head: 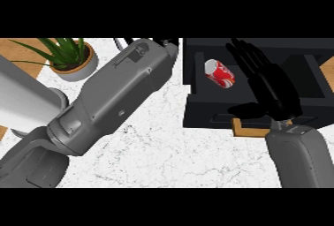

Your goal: Pick up the can, place it into the drawer and close the drawer

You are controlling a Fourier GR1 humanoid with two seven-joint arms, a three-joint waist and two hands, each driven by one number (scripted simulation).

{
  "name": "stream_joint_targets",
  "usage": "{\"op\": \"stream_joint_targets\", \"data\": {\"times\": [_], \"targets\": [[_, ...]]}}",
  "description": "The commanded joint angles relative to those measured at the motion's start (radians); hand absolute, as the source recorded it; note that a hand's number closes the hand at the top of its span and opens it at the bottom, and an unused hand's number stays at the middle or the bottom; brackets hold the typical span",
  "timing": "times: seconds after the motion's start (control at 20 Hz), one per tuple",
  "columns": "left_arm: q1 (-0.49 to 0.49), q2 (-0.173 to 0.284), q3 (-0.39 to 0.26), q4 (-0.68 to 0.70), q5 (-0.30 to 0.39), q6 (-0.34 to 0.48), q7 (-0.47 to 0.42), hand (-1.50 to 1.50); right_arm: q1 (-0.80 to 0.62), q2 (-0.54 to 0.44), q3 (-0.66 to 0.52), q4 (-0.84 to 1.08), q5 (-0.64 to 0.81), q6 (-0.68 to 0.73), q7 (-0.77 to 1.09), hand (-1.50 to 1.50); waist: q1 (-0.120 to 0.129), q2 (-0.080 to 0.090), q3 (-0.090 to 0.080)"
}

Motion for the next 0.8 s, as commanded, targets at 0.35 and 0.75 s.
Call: {"op": "stream_joint_targets", "data": {"times": [0.35,0.75], "targets": [[0.105,0.149,-0.017,-0.233,-0.068,0.05,0.118,-1.5,-0.167,0.009,-0.028,0.514,0.169,-0.282,-0.041,-1.5,0.011,-0.005,0.001],[0.178,0.21,-0.009,-0.307,-0.101,0.008,0.155,-1.5,-0.316,0.021,-0.071,0.877,0.258,-0.552,-0.069,-1.5,0.018,0.008,0.002]]}}
